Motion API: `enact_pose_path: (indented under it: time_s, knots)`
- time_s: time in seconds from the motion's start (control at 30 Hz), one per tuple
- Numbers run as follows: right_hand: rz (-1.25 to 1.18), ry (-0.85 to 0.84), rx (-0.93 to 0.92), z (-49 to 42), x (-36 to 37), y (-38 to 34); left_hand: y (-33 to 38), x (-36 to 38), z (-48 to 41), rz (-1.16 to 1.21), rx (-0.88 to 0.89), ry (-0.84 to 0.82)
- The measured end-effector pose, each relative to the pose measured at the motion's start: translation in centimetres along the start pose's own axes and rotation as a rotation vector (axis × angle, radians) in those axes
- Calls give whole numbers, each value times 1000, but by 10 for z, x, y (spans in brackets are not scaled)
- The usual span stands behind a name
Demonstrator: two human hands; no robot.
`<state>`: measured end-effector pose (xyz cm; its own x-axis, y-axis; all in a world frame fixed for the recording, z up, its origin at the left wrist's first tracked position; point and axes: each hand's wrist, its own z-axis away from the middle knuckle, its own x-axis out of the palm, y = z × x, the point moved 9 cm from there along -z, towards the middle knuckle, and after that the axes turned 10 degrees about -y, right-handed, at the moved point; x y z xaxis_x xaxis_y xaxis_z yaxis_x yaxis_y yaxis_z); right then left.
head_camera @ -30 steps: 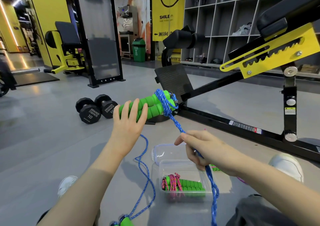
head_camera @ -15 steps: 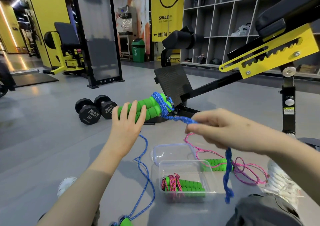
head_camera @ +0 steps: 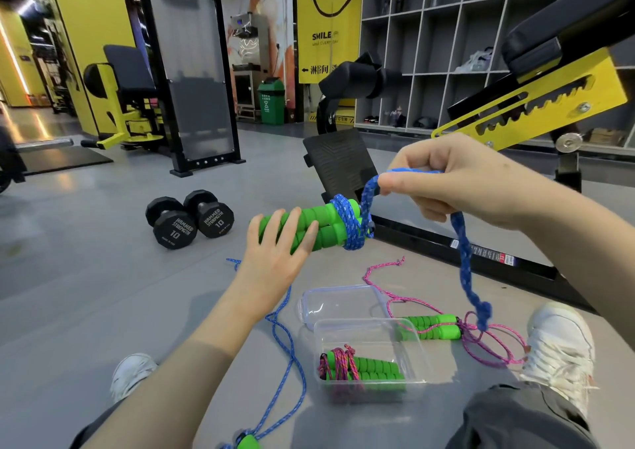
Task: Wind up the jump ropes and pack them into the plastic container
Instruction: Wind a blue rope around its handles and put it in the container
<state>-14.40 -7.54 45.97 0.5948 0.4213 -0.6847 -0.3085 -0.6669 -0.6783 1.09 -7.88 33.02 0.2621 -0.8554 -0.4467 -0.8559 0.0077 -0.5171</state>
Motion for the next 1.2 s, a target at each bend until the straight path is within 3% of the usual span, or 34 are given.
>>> enact_pose_path:
  time_s: [0.1,0.33,0.77,0.87,1.0,1.2]
  knots:
    - [-29,-17,-35,-6,-2,-2,6,-4,-1,29,40,8]
    - [36,139,-34,-27,-22,11,28,-27,-5,104,182,43]
    - [-47,153,234,-17,-17,101,41,-72,-16,229,197,256]
    - [-272,114,267,-10,6,120,40,-78,-18,225,151,317]
    - [-601,291,361,9,37,163,31,-74,-20,234,62,322]
    - [-958,123,296,-3,101,143,15,-57,-17,186,-19,243]
